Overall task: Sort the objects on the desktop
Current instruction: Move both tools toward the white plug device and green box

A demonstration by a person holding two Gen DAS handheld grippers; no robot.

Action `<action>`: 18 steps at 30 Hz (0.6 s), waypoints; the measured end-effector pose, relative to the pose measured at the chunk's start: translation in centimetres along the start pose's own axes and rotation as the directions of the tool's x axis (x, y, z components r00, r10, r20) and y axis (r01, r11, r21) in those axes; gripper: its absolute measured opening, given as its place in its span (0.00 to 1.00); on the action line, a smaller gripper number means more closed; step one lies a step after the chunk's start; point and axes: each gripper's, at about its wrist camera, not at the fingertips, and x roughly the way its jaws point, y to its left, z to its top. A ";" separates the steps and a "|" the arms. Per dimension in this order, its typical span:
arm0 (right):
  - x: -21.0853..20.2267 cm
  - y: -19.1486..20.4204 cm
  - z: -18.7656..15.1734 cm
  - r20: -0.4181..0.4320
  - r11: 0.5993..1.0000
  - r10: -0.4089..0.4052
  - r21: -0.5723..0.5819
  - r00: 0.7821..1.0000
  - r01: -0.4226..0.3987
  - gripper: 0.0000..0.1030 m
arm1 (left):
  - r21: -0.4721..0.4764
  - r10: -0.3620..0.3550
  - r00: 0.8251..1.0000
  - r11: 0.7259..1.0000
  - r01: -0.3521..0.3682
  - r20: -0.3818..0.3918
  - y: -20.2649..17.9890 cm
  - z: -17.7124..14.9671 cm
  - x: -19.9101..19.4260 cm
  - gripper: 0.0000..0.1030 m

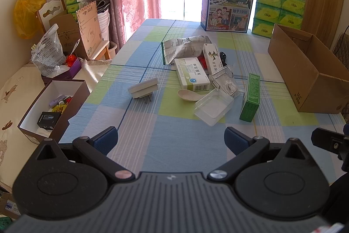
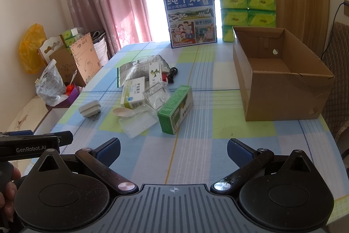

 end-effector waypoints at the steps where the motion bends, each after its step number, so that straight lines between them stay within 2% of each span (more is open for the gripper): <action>1: 0.0 0.0 0.0 0.000 1.000 0.000 0.001 1.000 0.000 0.98 | 0.000 0.000 1.000 1.000 0.000 0.000 0.0 0.0 0.0 0.99; 18: 0.1 -0.1 -0.1 -0.001 1.000 -0.001 0.003 1.000 0.001 0.98 | 0.001 0.001 1.000 1.000 -0.001 0.001 0.0 0.1 0.0 0.99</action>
